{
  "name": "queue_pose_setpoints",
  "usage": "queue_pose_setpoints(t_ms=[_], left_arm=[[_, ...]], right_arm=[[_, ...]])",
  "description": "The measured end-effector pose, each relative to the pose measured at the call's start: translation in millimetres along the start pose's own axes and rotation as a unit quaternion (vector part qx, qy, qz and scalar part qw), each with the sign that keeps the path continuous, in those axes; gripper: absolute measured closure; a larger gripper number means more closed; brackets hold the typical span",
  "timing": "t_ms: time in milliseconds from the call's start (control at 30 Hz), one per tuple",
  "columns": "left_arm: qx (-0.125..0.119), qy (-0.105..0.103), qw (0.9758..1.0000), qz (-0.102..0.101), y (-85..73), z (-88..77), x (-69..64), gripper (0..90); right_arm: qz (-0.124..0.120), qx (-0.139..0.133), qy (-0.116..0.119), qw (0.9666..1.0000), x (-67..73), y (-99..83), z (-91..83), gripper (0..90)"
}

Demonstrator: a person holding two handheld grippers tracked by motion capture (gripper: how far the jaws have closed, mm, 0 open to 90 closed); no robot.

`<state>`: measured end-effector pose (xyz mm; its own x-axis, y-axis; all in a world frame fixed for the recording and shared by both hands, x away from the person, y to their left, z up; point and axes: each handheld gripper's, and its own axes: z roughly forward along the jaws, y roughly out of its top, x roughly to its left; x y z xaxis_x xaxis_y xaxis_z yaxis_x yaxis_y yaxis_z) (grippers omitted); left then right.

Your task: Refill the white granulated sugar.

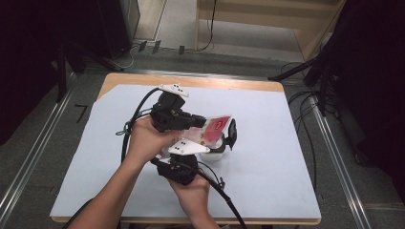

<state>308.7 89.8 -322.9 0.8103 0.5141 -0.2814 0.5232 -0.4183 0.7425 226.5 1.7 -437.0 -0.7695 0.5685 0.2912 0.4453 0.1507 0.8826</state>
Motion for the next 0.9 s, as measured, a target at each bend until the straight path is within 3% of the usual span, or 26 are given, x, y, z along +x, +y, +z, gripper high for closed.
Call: queue_pose_setpoints(t_ms=[900], left_arm=[[-0.001, 0.008, 1.0, 0.002, -0.2, -2.5, 0.2, 86.2]], right_arm=[[0.002, 0.0, 0.005, 1.0, 0.5, 1.5, 1.9, 63.6]])
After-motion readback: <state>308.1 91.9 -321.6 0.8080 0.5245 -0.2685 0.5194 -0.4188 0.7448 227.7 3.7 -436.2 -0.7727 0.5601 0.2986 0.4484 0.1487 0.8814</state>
